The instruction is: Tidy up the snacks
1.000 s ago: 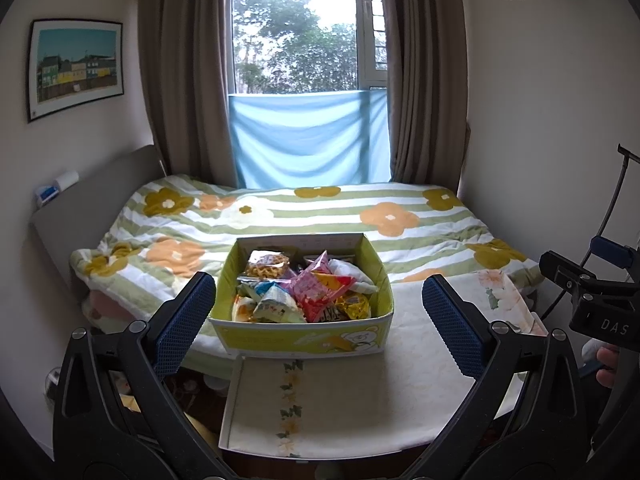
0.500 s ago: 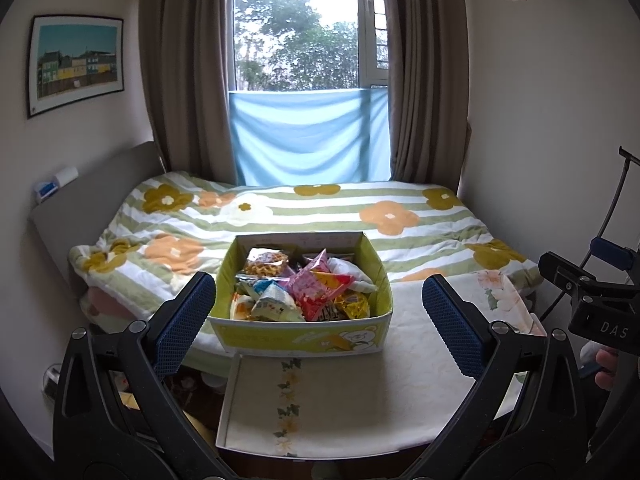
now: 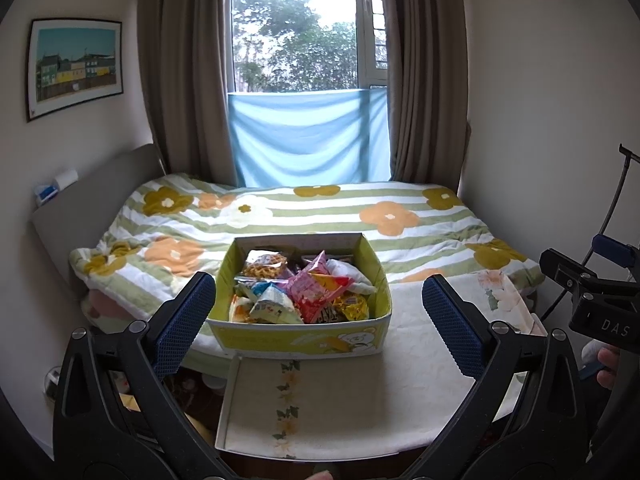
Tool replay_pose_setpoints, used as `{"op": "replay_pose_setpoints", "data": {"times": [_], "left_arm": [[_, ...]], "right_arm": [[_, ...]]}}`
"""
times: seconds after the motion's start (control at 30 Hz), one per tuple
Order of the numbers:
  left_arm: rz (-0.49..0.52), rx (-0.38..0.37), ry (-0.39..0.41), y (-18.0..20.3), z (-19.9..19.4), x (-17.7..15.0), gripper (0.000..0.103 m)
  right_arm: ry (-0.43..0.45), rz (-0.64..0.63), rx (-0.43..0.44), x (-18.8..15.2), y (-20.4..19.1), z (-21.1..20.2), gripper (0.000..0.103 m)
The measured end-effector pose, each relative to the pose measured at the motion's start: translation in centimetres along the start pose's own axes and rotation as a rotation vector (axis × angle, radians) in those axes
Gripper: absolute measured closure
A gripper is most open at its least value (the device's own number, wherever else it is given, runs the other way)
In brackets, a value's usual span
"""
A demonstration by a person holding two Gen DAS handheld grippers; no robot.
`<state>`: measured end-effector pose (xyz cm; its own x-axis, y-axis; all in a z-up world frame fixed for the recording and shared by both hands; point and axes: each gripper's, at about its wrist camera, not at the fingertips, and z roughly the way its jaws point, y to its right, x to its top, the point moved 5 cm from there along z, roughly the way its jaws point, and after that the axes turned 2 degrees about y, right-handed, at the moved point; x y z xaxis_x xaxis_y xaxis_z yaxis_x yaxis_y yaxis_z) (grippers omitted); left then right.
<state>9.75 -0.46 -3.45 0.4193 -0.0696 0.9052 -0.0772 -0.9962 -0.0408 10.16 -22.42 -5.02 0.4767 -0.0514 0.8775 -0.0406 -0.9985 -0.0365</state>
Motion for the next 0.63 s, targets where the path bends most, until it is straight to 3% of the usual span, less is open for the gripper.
{"op": "replay_pose_setpoints", "data": {"times": [0.33, 0.63], "left_arm": [[0.02, 0.048, 0.033, 0.29, -0.22, 0.53, 0.0], [-0.002, 0.025, 0.024, -0.08, 0.63, 0.42, 0.0]], "right_arm": [[-0.001, -0.006, -0.011, 0.18, 0.2, 0.34, 0.003], [-0.01, -0.008, -0.012, 0.08, -0.51, 1.07, 0.003]]}}
